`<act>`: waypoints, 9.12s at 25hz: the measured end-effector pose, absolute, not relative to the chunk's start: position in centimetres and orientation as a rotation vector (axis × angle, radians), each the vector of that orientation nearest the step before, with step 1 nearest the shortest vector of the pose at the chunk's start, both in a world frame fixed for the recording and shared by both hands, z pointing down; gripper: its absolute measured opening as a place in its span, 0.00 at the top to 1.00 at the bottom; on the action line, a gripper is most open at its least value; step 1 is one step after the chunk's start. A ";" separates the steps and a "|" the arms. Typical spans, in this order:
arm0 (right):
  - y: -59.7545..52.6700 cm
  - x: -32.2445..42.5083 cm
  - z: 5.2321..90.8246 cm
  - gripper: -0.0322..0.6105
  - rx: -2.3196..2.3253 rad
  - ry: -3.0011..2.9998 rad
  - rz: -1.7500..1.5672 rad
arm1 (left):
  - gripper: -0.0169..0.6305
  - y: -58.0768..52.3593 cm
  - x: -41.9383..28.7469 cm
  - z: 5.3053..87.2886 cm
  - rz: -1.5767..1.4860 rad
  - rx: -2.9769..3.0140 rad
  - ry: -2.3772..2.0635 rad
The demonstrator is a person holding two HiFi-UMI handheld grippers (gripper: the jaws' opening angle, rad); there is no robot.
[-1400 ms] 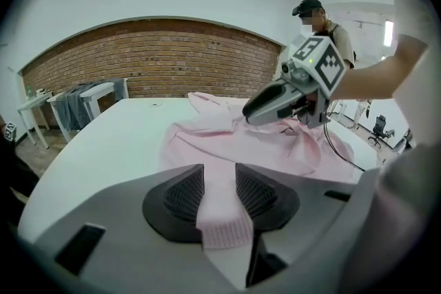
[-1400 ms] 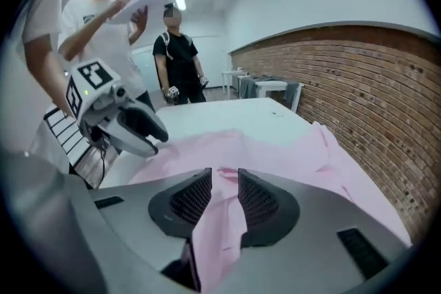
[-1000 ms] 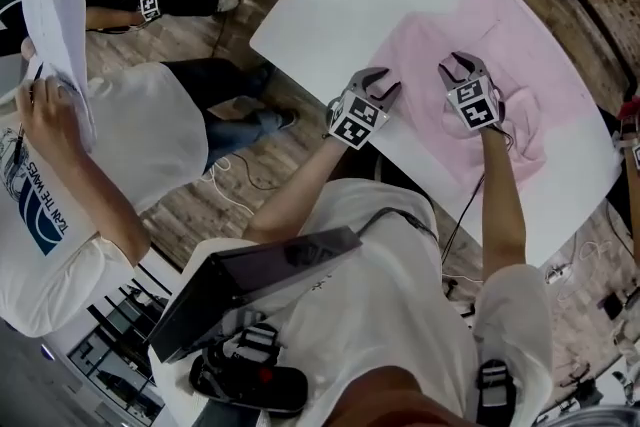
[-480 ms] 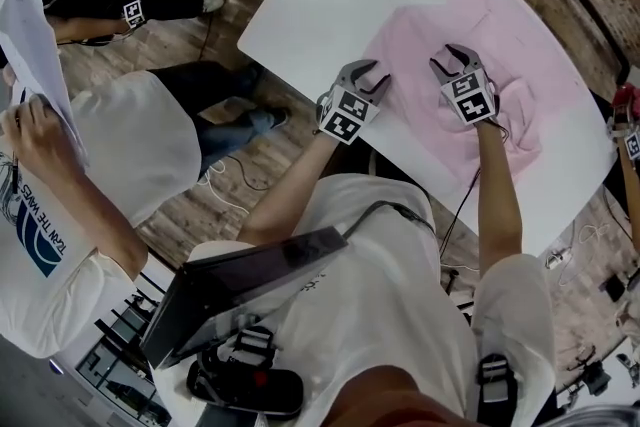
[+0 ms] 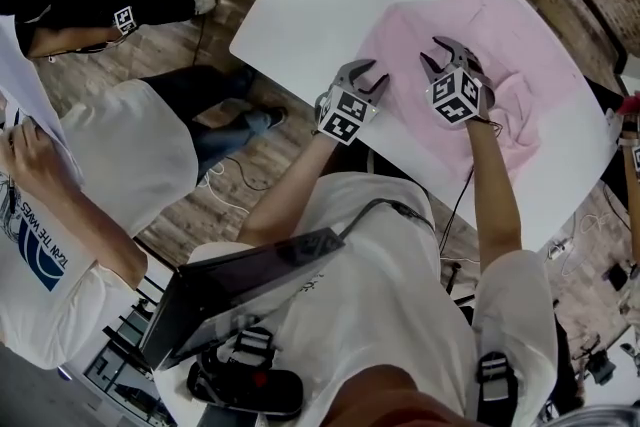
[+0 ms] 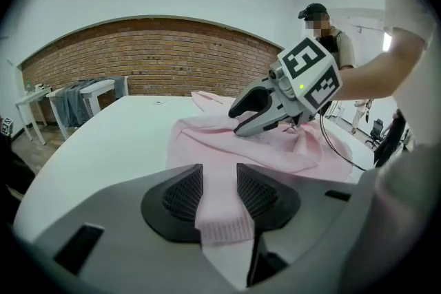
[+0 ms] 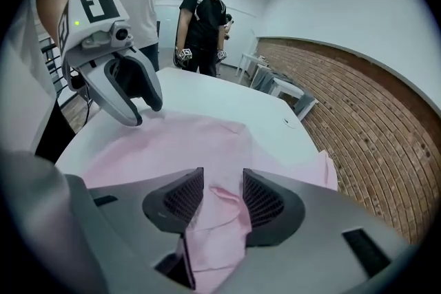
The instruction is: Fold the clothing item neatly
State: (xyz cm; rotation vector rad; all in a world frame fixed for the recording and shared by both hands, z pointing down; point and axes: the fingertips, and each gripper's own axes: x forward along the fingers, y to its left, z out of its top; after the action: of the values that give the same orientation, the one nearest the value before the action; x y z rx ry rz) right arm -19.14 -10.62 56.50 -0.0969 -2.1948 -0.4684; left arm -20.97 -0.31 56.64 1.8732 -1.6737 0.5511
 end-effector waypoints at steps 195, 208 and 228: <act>-21.1 -2.0 54.7 0.83 -0.011 -2.229 -0.262 | 0.84 -17.9 -6.3 53.9 1.341 2.668 -0.663; -24.9 -0.6 49.6 0.92 0.205 -2.362 -0.223 | 0.85 -21.0 -9.4 53.1 1.368 2.607 -0.742; -28.2 1.6 52.0 0.80 0.467 -2.220 -0.211 | 0.85 -21.3 -14.7 51.0 1.110 2.460 -1.217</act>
State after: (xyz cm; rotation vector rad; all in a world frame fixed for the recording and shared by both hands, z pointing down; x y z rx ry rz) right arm 1.55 -28.16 51.97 0.4668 -2.2199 -0.2108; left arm -14.68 -21.28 50.95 2.4598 -1.2166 1.1102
